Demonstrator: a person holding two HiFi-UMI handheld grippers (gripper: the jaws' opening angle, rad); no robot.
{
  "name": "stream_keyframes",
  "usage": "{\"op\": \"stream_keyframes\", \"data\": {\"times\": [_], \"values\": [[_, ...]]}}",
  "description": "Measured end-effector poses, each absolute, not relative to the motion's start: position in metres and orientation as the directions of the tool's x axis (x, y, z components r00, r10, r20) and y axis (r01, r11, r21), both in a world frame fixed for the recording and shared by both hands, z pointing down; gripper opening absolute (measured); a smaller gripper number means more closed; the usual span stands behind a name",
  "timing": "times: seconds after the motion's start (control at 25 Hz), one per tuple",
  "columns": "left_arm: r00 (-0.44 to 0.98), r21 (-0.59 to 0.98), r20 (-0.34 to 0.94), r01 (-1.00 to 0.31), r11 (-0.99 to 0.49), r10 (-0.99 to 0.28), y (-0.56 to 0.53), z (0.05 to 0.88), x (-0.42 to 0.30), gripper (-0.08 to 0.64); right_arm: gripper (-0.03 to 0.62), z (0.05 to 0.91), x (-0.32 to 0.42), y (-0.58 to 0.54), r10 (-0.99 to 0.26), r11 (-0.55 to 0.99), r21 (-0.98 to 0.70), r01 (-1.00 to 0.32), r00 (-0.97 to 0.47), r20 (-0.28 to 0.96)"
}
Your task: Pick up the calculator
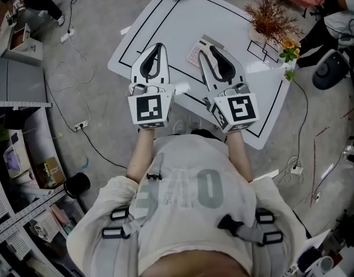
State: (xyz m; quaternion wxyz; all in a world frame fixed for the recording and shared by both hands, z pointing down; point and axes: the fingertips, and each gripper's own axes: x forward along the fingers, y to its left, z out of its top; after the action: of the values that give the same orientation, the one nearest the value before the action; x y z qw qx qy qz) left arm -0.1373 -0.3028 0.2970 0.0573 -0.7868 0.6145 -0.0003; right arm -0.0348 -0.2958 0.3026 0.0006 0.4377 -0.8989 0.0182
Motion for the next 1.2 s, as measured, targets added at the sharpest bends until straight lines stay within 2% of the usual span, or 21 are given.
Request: {"op": "stream_keyframes", "data": {"times": [0.04, 0.12, 0.16, 0.28, 0.52, 0.8, 1.2], "values": [[0.245, -0.089, -0.066, -0.967, -0.238, -0.967, -0.303, 0.298, -0.137, 0.020, 0.212, 0.304, -0.039, -0.295, -0.768, 0.639, -0.043, -0.768, -0.640, 0.026], [0.245, -0.089, -0.065, -0.967, -0.239, -0.967, -0.304, 0.299, -0.136, 0.020, 0.358, 0.306, -0.044, -0.296, -0.744, 0.665, -0.066, -0.744, -0.667, 0.034], [0.245, -0.089, -0.064, -0.967, -0.239, -0.967, -0.304, 0.299, -0.136, 0.020, 0.404, 0.307, -0.044, -0.298, -0.741, 0.667, -0.079, -0.741, -0.670, 0.035], [0.227, -0.098, -0.046, -0.970, -0.222, -0.973, -0.306, 0.301, -0.137, 0.020, 0.423, 0.309, -0.042, -0.301, -0.740, 0.665, -0.108, -0.739, -0.672, 0.039], [0.254, -0.091, -0.058, -0.964, -0.248, -0.965, -0.313, 0.301, -0.124, 0.020, 0.423, 0.314, -0.035, -0.307, -0.733, 0.670, -0.108, -0.734, -0.678, 0.062], [0.219, -0.104, 0.000, -0.970, -0.218, -0.976, -0.323, 0.310, -0.124, 0.020, 0.422, 0.320, -0.018, -0.329, -0.720, 0.678, -0.116, -0.726, -0.687, 0.094], [0.227, -0.130, 0.034, -0.965, -0.230, -0.973, -0.349, 0.336, -0.111, 0.020, 0.420, 0.380, 0.022, -0.388, -0.686, 0.667, -0.168, -0.726, -0.686, 0.243]]}}
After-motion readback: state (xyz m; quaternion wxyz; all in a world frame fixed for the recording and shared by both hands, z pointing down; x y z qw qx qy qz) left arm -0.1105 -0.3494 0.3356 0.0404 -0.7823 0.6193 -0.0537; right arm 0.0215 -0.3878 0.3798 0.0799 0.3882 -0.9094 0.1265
